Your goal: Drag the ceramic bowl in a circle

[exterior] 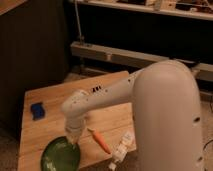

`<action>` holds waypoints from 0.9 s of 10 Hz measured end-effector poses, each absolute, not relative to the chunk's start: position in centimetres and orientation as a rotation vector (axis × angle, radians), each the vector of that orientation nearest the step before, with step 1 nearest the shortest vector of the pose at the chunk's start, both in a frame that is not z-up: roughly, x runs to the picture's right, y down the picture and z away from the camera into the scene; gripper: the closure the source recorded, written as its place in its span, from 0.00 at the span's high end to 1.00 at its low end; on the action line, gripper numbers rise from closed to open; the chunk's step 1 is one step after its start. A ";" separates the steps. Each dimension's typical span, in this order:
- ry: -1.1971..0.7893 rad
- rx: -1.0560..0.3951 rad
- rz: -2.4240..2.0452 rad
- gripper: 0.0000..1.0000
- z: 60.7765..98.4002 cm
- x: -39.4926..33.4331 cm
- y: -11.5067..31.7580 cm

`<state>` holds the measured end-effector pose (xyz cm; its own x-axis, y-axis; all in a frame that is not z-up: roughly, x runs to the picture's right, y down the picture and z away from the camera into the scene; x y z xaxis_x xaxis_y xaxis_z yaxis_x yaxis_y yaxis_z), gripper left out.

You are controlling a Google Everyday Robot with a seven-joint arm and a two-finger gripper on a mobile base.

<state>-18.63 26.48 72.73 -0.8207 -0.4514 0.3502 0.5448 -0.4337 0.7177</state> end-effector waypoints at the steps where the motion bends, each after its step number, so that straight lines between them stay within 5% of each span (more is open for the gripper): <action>1: -1.204 -0.123 -2.277 0.00 72.4 -21.0 27.0; 6: -1.227 -0.077 -2.327 0.00 73.5 -28.7 23.9; 9: -1.161 -0.088 -2.259 0.00 76.0 -26.8 19.2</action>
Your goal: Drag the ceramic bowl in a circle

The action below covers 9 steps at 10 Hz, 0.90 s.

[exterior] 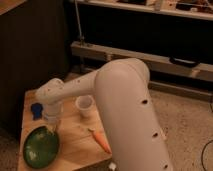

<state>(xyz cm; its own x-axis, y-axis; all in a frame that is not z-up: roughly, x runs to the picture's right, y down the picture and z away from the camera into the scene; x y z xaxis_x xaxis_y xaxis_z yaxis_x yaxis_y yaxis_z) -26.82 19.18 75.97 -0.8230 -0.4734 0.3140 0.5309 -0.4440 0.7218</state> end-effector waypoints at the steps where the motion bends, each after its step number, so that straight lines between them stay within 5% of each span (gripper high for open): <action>1: -1.130 -0.102 -2.220 0.00 77.1 -24.7 17.3; 5: -1.031 -0.173 -2.090 0.00 79.2 -14.8 14.5; 9: -1.027 -0.203 -2.080 0.00 78.4 -10.6 16.7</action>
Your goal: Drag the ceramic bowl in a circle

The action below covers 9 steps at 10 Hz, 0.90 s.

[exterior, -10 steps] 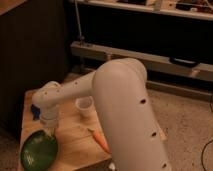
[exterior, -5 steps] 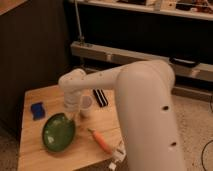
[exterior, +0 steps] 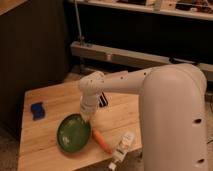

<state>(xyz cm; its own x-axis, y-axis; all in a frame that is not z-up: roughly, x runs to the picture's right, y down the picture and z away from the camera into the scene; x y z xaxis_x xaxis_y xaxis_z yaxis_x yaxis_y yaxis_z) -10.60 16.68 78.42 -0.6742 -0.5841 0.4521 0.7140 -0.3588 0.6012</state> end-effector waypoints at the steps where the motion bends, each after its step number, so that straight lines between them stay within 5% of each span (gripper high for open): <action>1: -1.038 -0.207 -2.094 0.00 77.9 -11.0 17.9; 5: -1.100 -0.196 -2.198 0.00 74.0 -15.8 23.8; 9: -1.139 -0.154 -2.266 0.00 73.3 -22.7 23.5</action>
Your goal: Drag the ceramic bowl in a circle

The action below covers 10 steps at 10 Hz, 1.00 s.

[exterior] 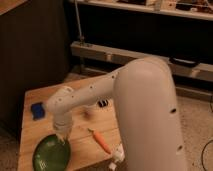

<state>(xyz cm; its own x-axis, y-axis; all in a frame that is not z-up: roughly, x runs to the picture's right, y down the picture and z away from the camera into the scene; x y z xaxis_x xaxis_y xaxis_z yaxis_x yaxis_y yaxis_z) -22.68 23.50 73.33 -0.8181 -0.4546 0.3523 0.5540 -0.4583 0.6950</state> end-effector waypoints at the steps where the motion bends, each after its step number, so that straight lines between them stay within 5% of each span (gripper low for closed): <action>1: -1.139 -0.144 -2.268 0.00 73.8 -24.2 22.3; 7: -1.022 -0.226 -2.116 0.00 79.6 -19.7 13.7; 10: -0.977 -0.294 -2.044 0.00 80.1 -14.2 13.8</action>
<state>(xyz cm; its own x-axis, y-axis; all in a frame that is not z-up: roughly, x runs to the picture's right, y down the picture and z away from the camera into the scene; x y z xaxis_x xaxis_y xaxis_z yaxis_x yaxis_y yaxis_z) -14.21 13.84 80.14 -0.6277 -0.5850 0.5136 0.7671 -0.3523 0.5362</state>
